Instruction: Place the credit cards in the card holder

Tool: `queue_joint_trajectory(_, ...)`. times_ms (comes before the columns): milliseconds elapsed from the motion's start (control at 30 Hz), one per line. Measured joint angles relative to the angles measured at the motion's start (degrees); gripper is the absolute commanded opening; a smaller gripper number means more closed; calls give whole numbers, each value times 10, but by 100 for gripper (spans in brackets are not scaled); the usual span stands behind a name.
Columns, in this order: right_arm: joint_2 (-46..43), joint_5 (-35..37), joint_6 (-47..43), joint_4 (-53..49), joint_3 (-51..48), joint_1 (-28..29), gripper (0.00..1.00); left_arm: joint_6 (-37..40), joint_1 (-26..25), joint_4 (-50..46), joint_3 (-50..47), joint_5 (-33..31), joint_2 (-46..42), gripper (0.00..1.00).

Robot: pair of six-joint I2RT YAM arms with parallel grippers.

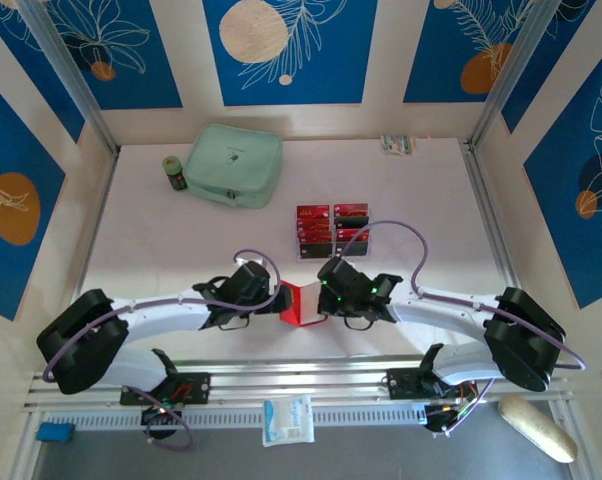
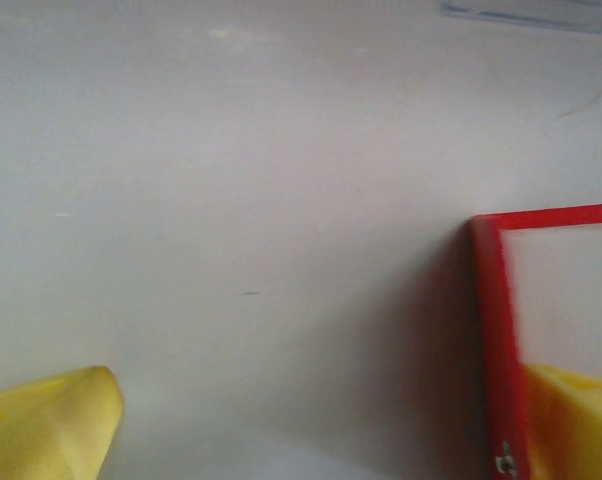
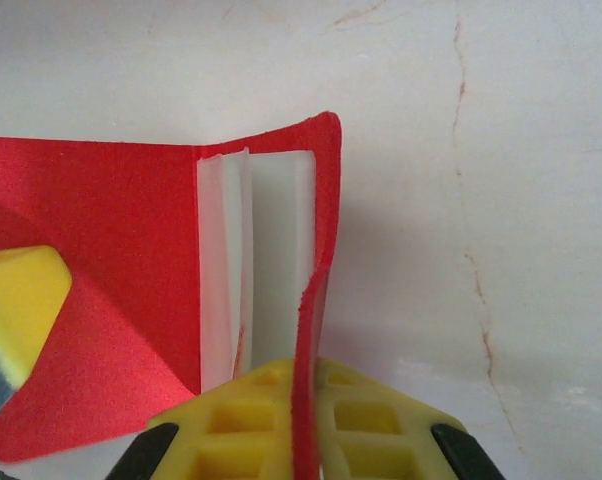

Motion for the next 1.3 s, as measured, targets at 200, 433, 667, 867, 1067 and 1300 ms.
queue_joint_trajectory(200, -16, -18, 3, 37, -22, -4, 0, 45, 0, -128, 81, -48, 68, 100)
queue_joint_trajectory(433, -38, -32, 3, 56, -27, -5, 0, 66, -2, -192, 116, -53, 71, 100)
queue_joint_trajectory(667, -56, -31, 8, 61, -41, -11, 0, 42, -2, -169, 149, -5, -57, 100)
queue_joint_trajectory(867, -59, -32, 8, 66, -41, -12, 0, -42, -3, -22, 130, 74, -92, 100)
queue_joint_trajectory(1067, -59, -33, 10, 71, -42, -14, 0, -139, -11, 154, 55, 120, -54, 100)
queue_joint_trajectory(1300, -59, -40, 13, 94, -54, -19, 0, -221, -19, 346, -30, 140, 48, 100)
